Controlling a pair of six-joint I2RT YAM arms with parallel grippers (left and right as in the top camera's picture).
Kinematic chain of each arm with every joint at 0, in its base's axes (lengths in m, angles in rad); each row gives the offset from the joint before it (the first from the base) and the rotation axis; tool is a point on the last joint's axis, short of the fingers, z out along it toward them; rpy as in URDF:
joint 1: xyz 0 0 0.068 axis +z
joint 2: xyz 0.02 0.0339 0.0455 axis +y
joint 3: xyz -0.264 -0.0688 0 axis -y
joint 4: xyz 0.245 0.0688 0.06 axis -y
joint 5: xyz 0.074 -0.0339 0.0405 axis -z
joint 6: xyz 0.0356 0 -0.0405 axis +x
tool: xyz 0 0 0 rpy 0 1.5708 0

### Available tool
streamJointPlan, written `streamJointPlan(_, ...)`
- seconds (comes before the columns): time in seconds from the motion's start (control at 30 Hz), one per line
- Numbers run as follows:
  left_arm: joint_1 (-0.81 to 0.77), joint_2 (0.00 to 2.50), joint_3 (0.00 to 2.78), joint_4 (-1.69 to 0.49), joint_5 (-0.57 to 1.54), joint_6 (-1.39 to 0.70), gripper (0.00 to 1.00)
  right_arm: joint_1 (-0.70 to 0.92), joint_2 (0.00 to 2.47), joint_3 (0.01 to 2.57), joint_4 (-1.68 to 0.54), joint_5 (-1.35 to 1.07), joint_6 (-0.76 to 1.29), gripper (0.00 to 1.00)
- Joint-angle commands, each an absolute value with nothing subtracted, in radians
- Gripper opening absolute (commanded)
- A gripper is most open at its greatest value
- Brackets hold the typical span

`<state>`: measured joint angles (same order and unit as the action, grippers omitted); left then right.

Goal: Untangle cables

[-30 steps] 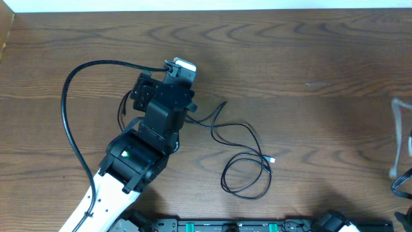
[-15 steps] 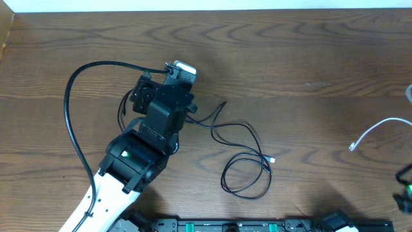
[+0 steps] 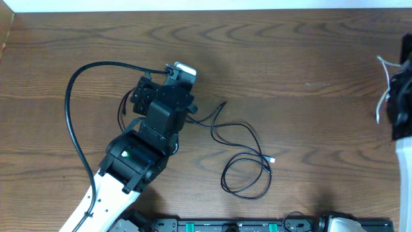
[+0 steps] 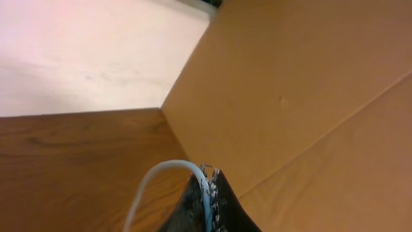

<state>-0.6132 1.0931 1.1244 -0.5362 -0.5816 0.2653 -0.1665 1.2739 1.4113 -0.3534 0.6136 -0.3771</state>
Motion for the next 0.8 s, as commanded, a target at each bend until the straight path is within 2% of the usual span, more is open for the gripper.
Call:
streamJointPlan(0.0, -0.613, 1.094, 1.145, -0.542, -0.586, 0.260, 0.75, -0.302, 1.315, 1.417, -0.305, 0.446, -0.309, 0.01)
streamJointPlan(0.3, -0.613, 1.094, 1.145, -0.603, -0.586, 0.260, 0.75, -0.652, 1.541, 1.456, -0.253, 0.124, -0.193, 0.01)
streamJointPlan(0.47, -0.613, 1.094, 1.145, -0.602, -0.586, 0.260, 0.76, -0.758, 1.679, 1.459, -0.273, 0.089, -0.169, 0.01)
streamJointPlan(0.57, -0.613, 1.094, 1.145, -0.603, -0.586, 0.260, 0.82, -0.812, 1.754, 1.461, -0.278, 0.091, -0.173, 0.01)
streamJointPlan(0.77, -0.613, 1.094, 1.145, -0.602, -0.581, 0.260, 0.83, -0.908, 1.870, 1.506, -0.307, 0.041, -0.154, 0.01)
